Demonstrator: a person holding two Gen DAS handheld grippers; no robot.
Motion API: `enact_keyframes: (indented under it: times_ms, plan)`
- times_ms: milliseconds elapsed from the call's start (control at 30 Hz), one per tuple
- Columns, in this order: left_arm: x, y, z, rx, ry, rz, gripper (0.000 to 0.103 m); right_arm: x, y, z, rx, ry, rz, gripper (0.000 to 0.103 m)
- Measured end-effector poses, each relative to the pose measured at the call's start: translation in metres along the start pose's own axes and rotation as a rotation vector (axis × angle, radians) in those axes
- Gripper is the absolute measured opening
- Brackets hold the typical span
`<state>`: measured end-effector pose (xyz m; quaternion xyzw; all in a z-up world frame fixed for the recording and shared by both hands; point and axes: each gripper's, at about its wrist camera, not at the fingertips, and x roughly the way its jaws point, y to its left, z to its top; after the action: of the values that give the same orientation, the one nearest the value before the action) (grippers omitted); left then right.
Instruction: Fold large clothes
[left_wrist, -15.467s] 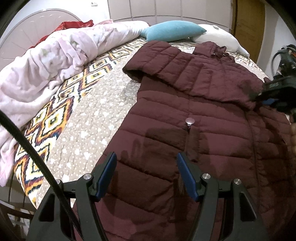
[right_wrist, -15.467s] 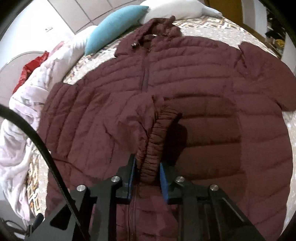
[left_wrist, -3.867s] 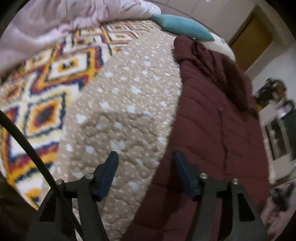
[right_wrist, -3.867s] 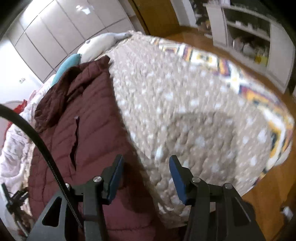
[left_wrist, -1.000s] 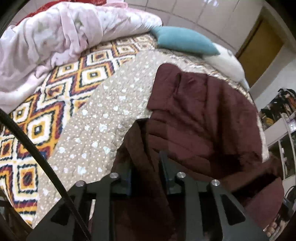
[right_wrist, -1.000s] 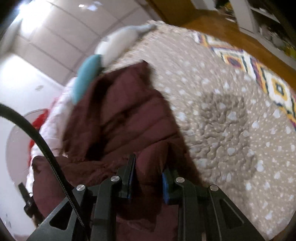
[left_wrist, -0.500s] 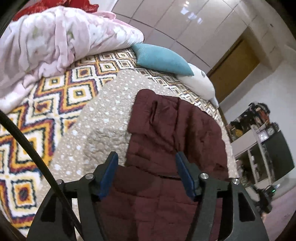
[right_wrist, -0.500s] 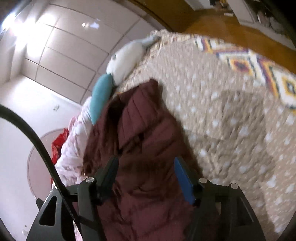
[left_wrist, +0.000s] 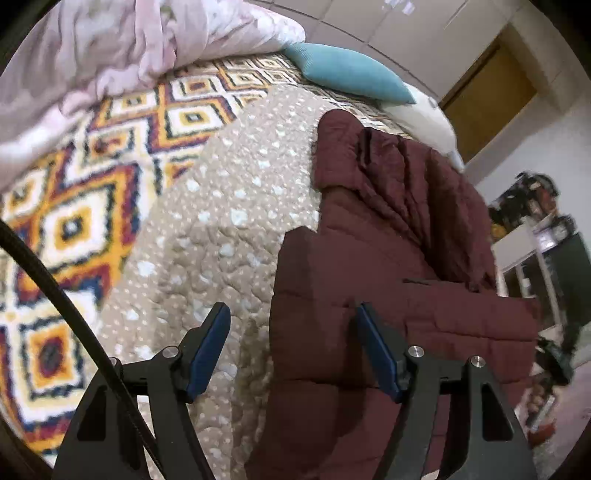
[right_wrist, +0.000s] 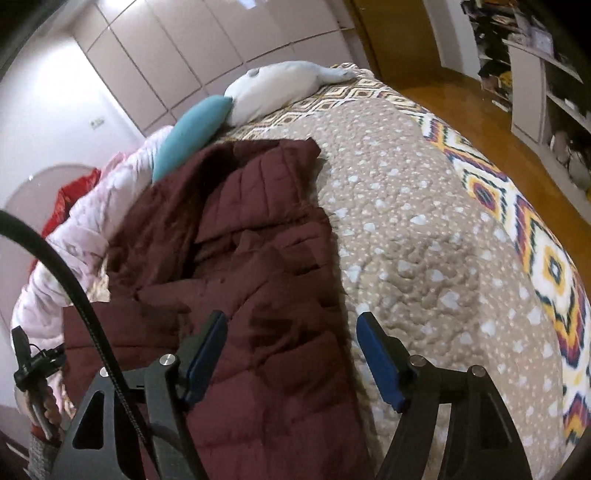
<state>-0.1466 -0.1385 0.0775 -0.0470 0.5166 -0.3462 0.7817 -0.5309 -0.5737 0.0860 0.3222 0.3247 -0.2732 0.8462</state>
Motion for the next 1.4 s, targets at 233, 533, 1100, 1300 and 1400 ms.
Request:
enact_keyframes:
  times_ms: [233,533,1100,1300,1400]
  plan:
    - [0.031,-0.004,-0.002,0.032,0.078,-0.134,0.070,0.038,0.022,0.009,-0.074,0.045,-0.023,0.079]
    - [0.018,-0.057,-0.015,0.182,0.012,0.078,0.030,0.025,0.055,-0.011,-0.274,0.016,-0.155,0.026]
    - [-0.099,-0.170,0.119,0.266,-0.333,0.168,0.024,-0.114,0.097,0.105,-0.220,-0.340,-0.113,0.019]
    - [-0.035,-0.210,0.200,0.327,-0.342,0.303,0.025,-0.065,0.109,0.182,-0.202,-0.351,-0.206,0.019]
    - [0.027,-0.216,0.230,0.340,-0.322,0.386,0.025,-0.022,0.110,0.210,-0.198,-0.331,-0.257,0.019]
